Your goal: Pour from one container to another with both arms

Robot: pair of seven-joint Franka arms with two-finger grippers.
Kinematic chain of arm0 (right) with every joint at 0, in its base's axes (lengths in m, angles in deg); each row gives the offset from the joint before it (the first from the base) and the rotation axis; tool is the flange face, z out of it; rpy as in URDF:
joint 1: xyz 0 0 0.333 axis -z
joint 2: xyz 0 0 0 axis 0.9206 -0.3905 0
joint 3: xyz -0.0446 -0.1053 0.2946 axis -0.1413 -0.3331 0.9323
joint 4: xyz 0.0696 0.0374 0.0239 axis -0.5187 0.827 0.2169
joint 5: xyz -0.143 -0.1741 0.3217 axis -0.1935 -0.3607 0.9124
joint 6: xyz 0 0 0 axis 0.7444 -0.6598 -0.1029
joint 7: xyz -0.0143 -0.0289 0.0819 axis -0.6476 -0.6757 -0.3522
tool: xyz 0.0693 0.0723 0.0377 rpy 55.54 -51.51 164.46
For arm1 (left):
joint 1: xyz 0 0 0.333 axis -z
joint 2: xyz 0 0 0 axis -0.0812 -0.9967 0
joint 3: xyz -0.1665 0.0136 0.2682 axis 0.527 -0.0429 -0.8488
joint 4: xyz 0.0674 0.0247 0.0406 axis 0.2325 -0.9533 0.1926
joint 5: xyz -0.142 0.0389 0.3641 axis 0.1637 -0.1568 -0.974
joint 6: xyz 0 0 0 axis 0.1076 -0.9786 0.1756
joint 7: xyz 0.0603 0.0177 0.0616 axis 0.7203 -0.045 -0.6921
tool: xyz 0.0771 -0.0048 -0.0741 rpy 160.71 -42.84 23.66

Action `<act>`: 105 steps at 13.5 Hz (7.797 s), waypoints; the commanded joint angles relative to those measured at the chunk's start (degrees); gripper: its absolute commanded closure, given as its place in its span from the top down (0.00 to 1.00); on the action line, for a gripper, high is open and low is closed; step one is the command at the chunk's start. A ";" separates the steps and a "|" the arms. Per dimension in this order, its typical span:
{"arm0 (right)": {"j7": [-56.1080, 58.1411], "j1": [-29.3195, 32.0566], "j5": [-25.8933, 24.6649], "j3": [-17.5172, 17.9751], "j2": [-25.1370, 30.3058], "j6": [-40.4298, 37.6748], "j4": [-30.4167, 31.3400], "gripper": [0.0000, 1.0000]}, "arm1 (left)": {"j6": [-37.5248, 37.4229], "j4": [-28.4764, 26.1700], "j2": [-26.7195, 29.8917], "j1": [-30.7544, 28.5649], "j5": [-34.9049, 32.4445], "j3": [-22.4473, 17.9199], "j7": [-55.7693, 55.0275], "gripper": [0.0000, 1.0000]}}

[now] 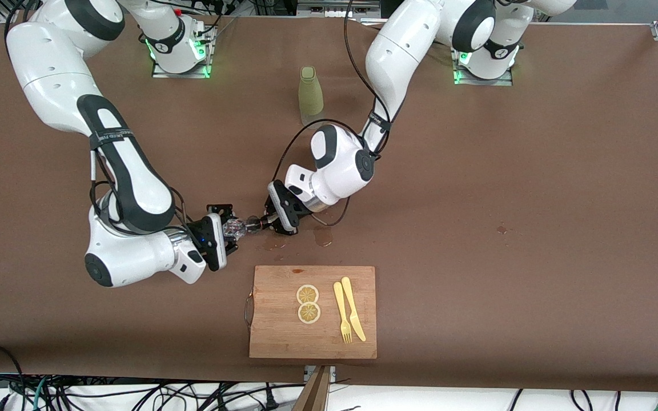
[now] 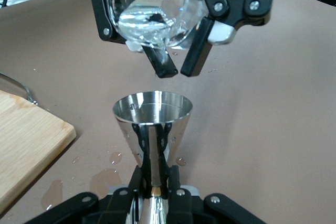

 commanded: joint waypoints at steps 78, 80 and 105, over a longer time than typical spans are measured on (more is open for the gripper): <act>84.57 7.66 59.52 -34.38 12.35 5.95 43.70 0.33 | -91.65 -4.66 2.22 -78.38 -45.13 6.72 92.28 0.00; 84.66 7.66 60.49 -34.47 11.65 6.13 43.70 0.35 | -90.95 -4.75 1.16 -78.74 -45.75 6.72 93.86 0.00; 40.51 7.49 43.02 -43.87 23.85 3.23 30.00 1.00 | -58.71 -17.84 35.58 -73.12 -53.30 7.42 82.19 1.00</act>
